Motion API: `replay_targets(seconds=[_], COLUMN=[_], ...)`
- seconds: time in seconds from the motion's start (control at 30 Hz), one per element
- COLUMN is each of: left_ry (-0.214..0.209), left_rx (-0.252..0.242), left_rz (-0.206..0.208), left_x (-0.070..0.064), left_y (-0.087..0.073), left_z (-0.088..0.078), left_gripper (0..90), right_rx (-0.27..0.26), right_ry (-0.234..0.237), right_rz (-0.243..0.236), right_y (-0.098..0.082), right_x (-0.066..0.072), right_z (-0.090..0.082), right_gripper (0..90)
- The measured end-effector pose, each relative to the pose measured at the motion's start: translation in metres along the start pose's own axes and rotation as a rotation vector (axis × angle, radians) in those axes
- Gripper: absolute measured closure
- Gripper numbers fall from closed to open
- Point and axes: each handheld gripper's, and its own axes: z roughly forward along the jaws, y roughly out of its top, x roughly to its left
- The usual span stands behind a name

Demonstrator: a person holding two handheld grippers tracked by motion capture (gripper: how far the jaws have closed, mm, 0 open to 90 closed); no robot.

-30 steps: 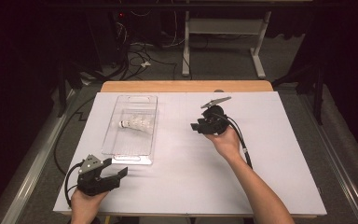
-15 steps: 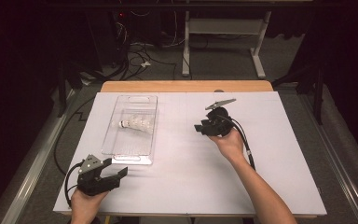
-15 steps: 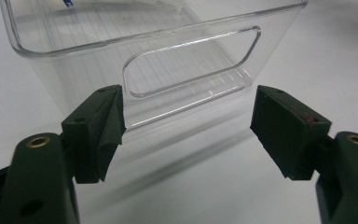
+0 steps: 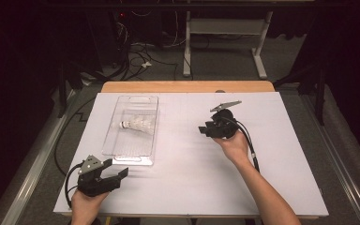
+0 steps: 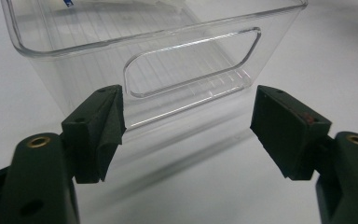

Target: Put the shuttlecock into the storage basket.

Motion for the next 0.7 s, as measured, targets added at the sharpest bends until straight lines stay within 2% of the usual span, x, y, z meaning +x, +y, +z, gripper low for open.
replay_targets(seconds=[0.7], left_ry=[0.001], left_rx=[-0.002], left_rz=[-0.006], left_x=[0.001], left_y=[0.0], left_z=[0.0], left_gripper=[26.9], right_rx=[-0.006], right_ry=[-0.008], right_rz=[0.023], right_y=[-0.01], right_x=[-0.007], right_z=[-0.012], right_gripper=[59.9])
